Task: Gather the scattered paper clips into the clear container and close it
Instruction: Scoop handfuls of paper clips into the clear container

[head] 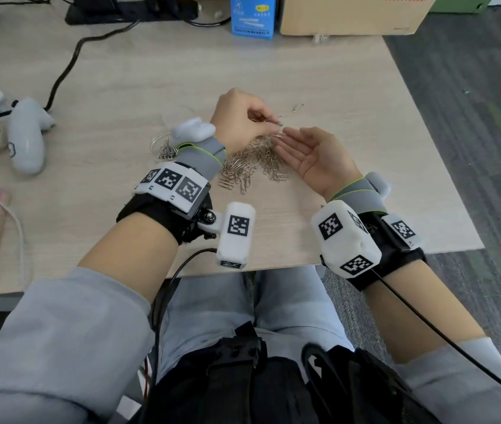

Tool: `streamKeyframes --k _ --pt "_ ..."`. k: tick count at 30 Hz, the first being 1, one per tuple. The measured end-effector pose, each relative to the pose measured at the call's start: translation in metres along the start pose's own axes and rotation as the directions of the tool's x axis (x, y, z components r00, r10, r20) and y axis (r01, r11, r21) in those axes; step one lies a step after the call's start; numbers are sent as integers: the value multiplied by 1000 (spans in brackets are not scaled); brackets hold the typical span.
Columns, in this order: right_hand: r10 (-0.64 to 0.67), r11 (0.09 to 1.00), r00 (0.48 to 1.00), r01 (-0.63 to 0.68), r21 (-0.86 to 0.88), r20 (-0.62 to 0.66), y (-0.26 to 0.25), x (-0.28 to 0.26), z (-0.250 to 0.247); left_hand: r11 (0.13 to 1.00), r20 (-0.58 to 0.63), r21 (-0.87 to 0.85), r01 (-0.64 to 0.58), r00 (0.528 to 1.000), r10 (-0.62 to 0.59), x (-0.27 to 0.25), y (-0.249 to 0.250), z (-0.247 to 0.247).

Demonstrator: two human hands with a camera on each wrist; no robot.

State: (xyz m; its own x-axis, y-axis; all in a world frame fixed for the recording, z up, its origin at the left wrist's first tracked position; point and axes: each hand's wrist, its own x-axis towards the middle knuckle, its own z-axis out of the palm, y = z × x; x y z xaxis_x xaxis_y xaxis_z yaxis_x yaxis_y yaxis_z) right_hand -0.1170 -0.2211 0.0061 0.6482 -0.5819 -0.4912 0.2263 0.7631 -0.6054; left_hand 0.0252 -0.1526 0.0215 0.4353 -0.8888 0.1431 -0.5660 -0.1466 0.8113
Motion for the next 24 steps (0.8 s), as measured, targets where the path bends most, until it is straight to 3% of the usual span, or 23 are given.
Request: streamKeyframes --k 8,11,14,21,24 --pt "44 993 995 -53 105 85 -14 6 11 996 263 11 -92 961 86 17 38 13" --pt "22 988 999 -29 153 48 -19 10 4 995 183 -15 -102 978 103 27 36 13" --pt "-5 990 1000 6 143 -8 -26 13 -6 994 65 89 -68 996 62 44 27 18" --pt "-53 987 997 60 150 -51 -36 13 -19 884 363 458 -89 927 -95 64 5 47" --pt "-64 986 997 70 148 -49 -35 14 -18 885 420 443 -142 905 -65 55 -2 44"
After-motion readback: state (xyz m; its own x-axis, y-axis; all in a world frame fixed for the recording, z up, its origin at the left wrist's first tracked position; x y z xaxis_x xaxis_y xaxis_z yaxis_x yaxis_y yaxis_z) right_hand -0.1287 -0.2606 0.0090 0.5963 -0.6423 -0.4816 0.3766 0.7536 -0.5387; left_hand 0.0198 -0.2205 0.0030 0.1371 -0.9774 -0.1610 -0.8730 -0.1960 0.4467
